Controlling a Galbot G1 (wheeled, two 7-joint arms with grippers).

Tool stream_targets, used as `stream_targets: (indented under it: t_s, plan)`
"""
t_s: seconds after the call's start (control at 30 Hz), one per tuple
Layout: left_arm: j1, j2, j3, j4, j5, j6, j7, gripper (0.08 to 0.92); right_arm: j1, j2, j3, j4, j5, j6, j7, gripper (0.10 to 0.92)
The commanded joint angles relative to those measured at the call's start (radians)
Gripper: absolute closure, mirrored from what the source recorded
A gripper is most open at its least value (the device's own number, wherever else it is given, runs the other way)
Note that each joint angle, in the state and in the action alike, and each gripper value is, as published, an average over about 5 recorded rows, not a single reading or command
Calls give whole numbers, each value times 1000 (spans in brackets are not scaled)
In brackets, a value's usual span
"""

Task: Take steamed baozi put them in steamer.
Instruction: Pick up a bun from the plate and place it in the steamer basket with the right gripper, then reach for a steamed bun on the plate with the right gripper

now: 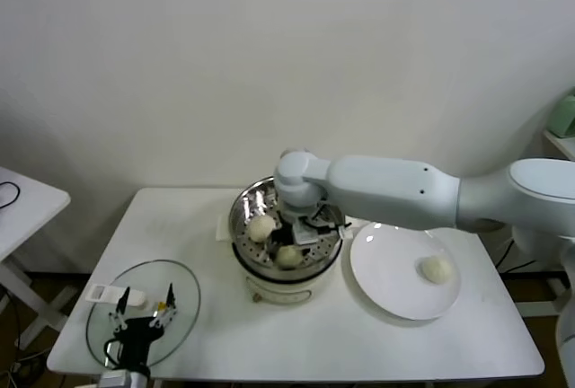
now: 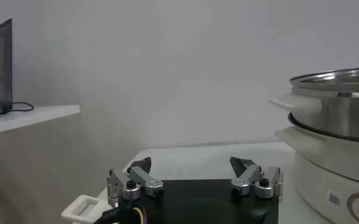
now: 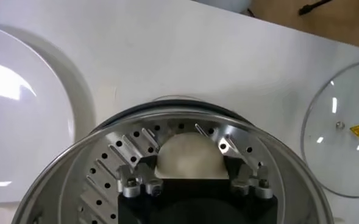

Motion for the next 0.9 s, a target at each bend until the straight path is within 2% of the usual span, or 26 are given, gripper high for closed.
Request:
stream_targets:
  t_s: [0.03, 0.2, 0.5, 0.6, 0.8, 0.9]
  plan:
    - [-2, -1, 1, 2, 0, 0, 0, 177, -3, -3, 25, 17, -48, 36, -1, 215]
    - [-3, -3, 3, 1, 2, 0, 0, 177, 11, -19, 41, 25, -38, 46, -10, 203]
    - [-2, -4, 2, 3, 4, -2, 0, 177, 141, -115, 54, 41, 94, 21, -33, 203]
    - [-1, 0, 1, 4, 1, -3, 0, 177, 217, -175, 34, 25, 211, -68, -31, 203]
    - [4, 17, -10, -17, -34, 7, 0, 177, 361, -329, -135, 17, 537, -391, -2, 203]
    - [4, 21, -12, -24, -37, 8, 1, 177, 381, -419, -179, 9, 655, -500, 22, 203]
